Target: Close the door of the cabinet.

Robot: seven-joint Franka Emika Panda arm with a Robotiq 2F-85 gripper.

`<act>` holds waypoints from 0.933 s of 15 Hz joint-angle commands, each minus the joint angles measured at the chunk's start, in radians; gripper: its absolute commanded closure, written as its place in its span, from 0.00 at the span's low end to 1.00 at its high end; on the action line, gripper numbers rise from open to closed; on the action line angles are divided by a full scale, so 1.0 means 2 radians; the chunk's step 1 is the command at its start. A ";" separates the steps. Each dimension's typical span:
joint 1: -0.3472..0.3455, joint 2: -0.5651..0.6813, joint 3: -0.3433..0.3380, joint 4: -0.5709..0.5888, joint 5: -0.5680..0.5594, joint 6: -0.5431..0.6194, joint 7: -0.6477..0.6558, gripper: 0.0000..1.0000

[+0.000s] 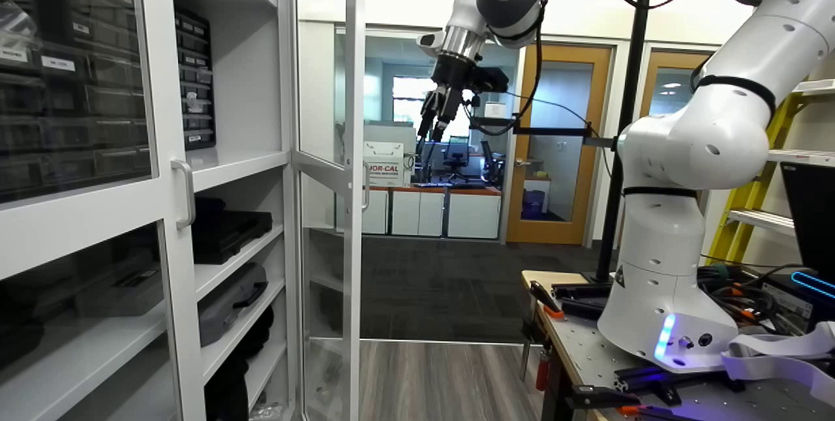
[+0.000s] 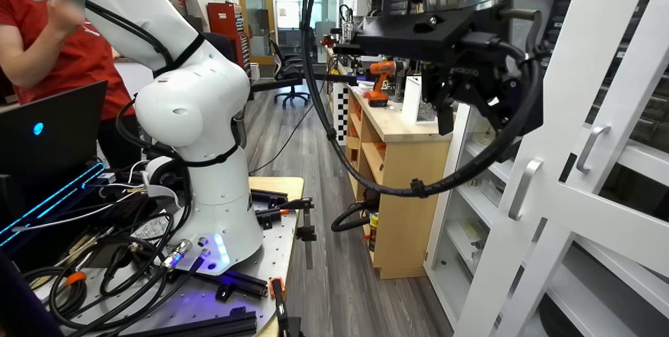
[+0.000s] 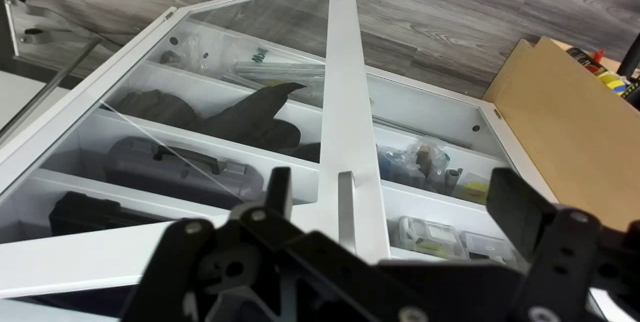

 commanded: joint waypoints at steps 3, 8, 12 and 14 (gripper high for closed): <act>0.012 0.037 -0.024 0.009 0.038 0.058 -0.079 0.00; 0.024 0.066 -0.037 0.012 0.104 0.084 -0.138 0.00; 0.026 0.077 -0.036 0.009 0.145 0.096 -0.187 0.00; 0.027 0.080 -0.036 0.008 0.162 0.099 -0.213 0.00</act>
